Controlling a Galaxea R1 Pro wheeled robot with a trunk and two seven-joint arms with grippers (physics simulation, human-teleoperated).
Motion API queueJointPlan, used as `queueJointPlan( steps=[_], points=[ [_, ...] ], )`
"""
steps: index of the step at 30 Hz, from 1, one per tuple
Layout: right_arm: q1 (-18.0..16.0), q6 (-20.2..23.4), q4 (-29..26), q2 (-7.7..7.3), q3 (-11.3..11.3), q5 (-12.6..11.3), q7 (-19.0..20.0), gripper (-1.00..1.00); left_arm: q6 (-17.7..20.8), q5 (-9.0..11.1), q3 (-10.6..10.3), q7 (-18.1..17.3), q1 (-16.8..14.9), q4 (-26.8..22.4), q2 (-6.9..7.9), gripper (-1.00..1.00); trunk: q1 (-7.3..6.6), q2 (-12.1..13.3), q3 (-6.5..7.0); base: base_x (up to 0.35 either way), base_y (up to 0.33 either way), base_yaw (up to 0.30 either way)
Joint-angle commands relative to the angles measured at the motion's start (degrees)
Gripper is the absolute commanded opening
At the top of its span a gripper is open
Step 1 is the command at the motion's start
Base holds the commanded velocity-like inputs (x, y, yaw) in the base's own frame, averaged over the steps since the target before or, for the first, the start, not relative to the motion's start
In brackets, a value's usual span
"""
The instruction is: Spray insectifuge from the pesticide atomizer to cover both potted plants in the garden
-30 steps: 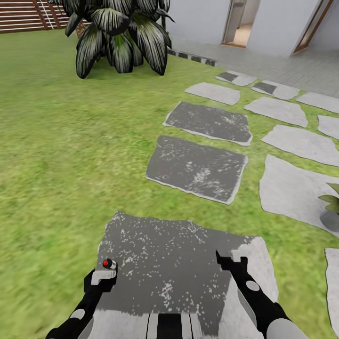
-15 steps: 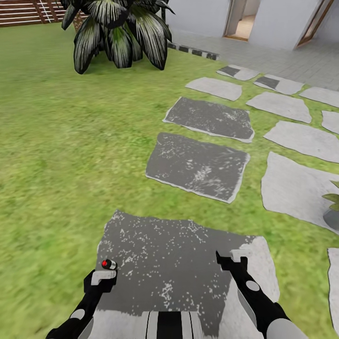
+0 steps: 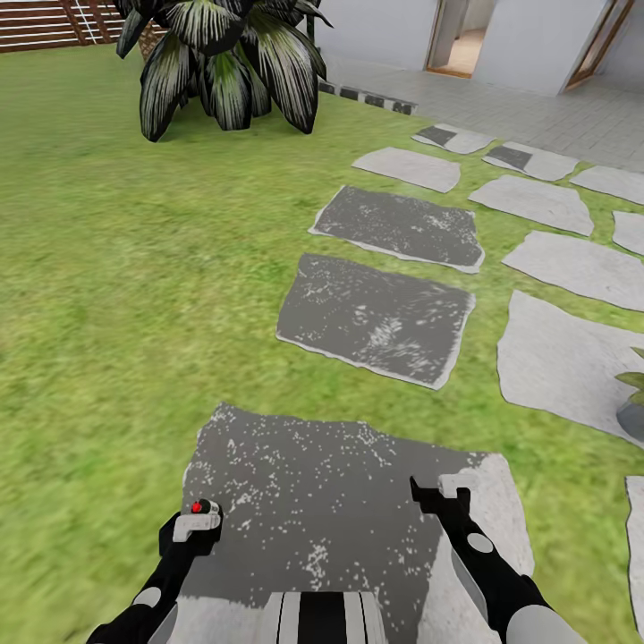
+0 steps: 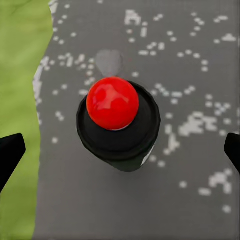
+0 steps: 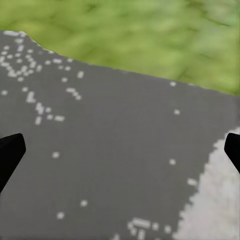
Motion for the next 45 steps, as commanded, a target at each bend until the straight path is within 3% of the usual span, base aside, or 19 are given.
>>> queueJointPlan(
  steps=[1,7,13,44,45],
  points=[
    [-0.02,-0.18,0.04,0.0,-0.01,0.0,-0.02,1.0,-0.21,-0.44,0.35,0.03,-0.03,0.05,-0.03,1.0,-0.01,-0.01,-0.03,0.003,0.0,0.0],
    [-0.02,-0.18,0.04,0.0,-0.01,-0.01,-0.02,1.0,-0.17,-0.44,0.35,0.03,-0.03,0.06,-0.1,1.0,-0.01,-0.01,-0.03,0.0,0.0,0.0],
    [-0.02,-0.18,0.04,0.0,-0.01,0.0,-0.02,1.0,-0.21,-0.44,0.35,0.11,-0.03,0.02,-0.07,1.0,0.07,-0.05,-0.93,0.0,0.0,0.0],
    [-0.02,-0.18,0.04,0.0,-0.01,0.0,-0.02,1.0,-0.13,-0.28,0.52,0.12,-0.03,-0.03,0.0,1.0,0.07,-0.05,-0.98,0.024,0.0,0.011],
    [-0.02,-0.18,0.04,0.0,-0.01,0.0,-0.02,1.0,-0.13,-0.27,0.54,0.13,-0.03,-0.03,-0.02,-1.0,0.07,-0.05,-0.98,0.0,0.0,0.0]
  ],
)
